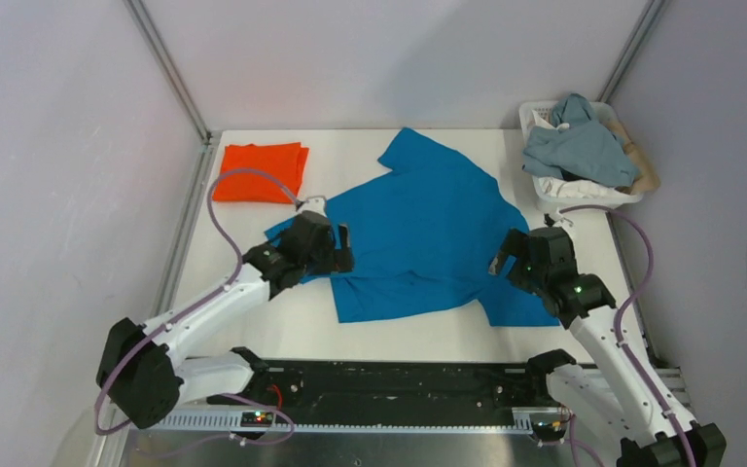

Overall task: Fold and stack the t-shirts
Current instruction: Flatten out the tshirt

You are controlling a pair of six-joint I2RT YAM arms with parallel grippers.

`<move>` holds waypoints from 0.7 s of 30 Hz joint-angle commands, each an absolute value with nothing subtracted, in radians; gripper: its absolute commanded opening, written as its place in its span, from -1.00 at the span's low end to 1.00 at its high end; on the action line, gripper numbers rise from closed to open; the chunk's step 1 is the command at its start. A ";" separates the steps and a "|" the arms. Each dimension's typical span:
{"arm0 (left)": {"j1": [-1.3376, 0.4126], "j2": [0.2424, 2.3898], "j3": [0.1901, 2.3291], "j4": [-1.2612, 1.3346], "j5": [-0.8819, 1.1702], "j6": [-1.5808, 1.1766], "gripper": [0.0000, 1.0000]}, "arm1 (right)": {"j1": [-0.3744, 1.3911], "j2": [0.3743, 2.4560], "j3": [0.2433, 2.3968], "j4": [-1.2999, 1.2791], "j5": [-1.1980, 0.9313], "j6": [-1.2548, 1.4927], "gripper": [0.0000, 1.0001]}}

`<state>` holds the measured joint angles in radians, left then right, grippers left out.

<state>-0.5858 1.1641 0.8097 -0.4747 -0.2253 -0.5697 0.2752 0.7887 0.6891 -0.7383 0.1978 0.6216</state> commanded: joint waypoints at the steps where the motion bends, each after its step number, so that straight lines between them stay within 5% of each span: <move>1: -0.722 1.190 0.792 -0.471 -0.238 -0.677 0.99 | 0.355 0.795 0.672 -0.442 0.074 0.604 0.99; 6: -0.788 1.324 0.820 -0.469 -0.250 -0.733 0.99 | 0.462 0.990 0.644 -0.172 0.025 0.606 0.99; 12: -0.824 1.491 0.844 -0.468 -0.201 -0.729 0.74 | 0.473 1.178 0.644 -0.095 0.048 0.616 0.99; 21: -0.837 1.562 0.771 -0.474 -0.203 -0.752 0.10 | 0.450 1.309 0.604 -0.111 0.113 0.668 0.99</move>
<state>-0.8303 1.5383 0.8162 -0.4747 -0.2230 -0.7071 0.4660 1.2793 0.6304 -0.1486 0.0647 0.6300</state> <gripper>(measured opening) 0.610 0.993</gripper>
